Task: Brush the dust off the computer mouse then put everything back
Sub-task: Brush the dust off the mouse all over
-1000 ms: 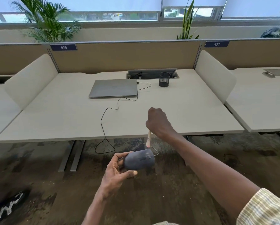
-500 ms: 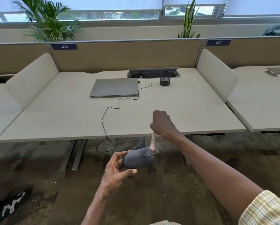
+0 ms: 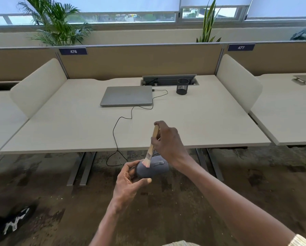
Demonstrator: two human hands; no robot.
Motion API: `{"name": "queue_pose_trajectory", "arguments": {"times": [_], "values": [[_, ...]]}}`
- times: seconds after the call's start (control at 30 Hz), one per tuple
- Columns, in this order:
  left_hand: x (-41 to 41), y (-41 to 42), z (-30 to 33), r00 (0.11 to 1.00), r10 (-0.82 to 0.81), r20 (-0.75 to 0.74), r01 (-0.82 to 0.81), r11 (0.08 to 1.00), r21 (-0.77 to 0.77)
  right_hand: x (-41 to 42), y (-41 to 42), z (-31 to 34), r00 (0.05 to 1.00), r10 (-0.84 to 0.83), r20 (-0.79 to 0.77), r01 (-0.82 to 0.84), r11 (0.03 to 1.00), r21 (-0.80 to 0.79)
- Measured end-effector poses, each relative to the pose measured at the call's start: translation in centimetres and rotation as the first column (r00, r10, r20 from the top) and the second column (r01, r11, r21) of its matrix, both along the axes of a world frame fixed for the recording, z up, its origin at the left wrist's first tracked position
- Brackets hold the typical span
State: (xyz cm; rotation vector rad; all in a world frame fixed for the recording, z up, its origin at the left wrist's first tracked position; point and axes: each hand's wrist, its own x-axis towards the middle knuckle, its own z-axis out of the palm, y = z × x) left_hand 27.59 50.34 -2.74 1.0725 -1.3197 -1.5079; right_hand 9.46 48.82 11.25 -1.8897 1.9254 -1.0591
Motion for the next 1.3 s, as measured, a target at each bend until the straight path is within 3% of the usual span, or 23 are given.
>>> {"name": "queue_pose_trajectory", "arguments": {"times": [0.1,0.2,0.43,0.6,0.77,0.9,1.0,1.3], "values": [[0.0,0.0,0.0,1.0,0.011,0.013,-0.011,1.0,-0.012,-0.6,0.2,0.3,0.993,-0.043,-0.106,0.032,0.994,-0.104],[-0.1,-0.1,0.0,0.999,0.027,0.02,-0.027,0.999,-0.02,-0.3,0.4,0.9,0.991,0.073,-0.115,-0.092,0.982,-0.168],[-0.5,-0.5,0.5,0.997,0.062,0.054,-0.061,0.998,-0.029,1.0,2.5,0.6,0.867,0.49,-0.093,-0.495,0.867,-0.056],[-0.4,-0.8,0.6,0.994,0.096,0.059,-0.094,0.995,-0.027,-0.8,4.8,1.0,0.795,0.587,-0.152,-0.592,0.806,0.01],[-0.2,-0.8,0.6,0.992,0.124,0.038,-0.122,0.992,-0.041,-3.6,5.4,0.5,0.83,0.493,-0.26,-0.501,0.864,0.038],[-0.2,-1.2,0.7,0.993,0.117,0.022,-0.116,0.992,-0.059,-3.5,5.2,0.2,0.945,0.328,0.014,-0.322,0.935,-0.146],[-0.5,-1.3,0.7,0.994,0.107,0.006,-0.107,0.993,-0.058,-1.7,5.4,-0.8,0.953,0.235,0.19,-0.194,0.958,-0.212],[0.0,-1.5,0.6,0.984,0.17,-0.049,-0.172,0.984,-0.05,-2.6,6.7,-3.4,0.964,-0.036,0.265,0.097,0.97,-0.221]]}}
